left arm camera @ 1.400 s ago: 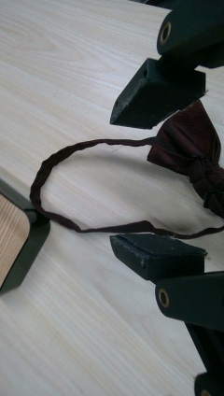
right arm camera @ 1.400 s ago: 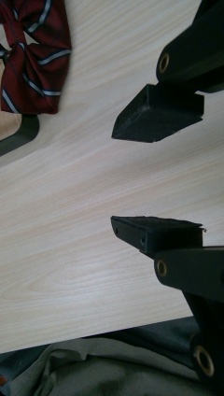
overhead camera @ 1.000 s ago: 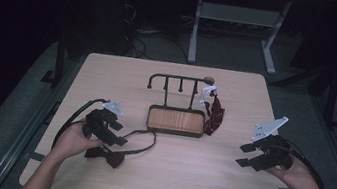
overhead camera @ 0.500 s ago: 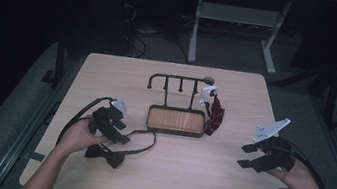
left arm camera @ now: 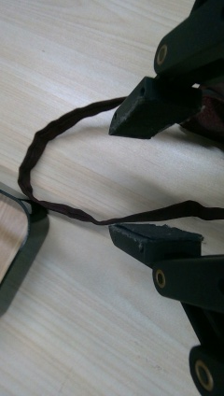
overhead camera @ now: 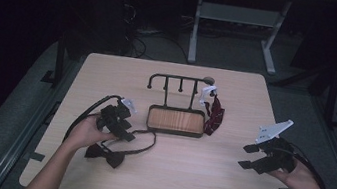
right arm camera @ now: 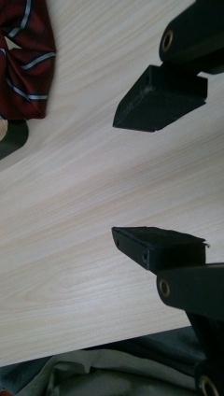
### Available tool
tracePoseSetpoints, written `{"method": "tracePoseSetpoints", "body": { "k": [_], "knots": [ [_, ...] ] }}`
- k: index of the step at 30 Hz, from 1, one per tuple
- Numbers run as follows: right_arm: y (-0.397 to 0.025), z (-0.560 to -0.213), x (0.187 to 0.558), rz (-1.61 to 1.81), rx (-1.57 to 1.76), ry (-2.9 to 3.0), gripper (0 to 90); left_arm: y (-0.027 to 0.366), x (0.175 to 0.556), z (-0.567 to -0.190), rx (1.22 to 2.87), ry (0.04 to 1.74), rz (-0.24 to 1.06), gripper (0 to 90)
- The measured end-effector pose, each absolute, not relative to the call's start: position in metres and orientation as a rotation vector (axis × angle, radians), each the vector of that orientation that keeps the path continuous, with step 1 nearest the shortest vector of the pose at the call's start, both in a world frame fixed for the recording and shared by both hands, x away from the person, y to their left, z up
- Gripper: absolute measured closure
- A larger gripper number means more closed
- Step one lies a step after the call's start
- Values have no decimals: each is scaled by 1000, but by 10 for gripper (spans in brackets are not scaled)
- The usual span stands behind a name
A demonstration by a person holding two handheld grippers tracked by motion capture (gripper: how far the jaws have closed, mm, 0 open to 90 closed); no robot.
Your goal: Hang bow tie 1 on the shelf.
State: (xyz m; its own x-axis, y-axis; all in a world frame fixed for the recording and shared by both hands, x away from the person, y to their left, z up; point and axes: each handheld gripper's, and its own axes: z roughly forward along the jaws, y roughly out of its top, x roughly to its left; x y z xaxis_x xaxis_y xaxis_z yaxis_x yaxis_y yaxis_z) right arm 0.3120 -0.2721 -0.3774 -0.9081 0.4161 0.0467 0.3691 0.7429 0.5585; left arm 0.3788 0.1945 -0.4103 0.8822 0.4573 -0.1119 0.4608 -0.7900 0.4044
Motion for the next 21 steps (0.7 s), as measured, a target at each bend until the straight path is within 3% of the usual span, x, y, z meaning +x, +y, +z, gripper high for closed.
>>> {"method": "tracePoseSetpoints", "body": {
  "k": [10,21],
  "knots": [
    [-271,-380,312,882,645,2859,385,196,391,-421,2645,716,-52,572],
    [-270,-380,312,880,642,2863,384,190,401,-424,2702,717,-65,627]
  ]
}}
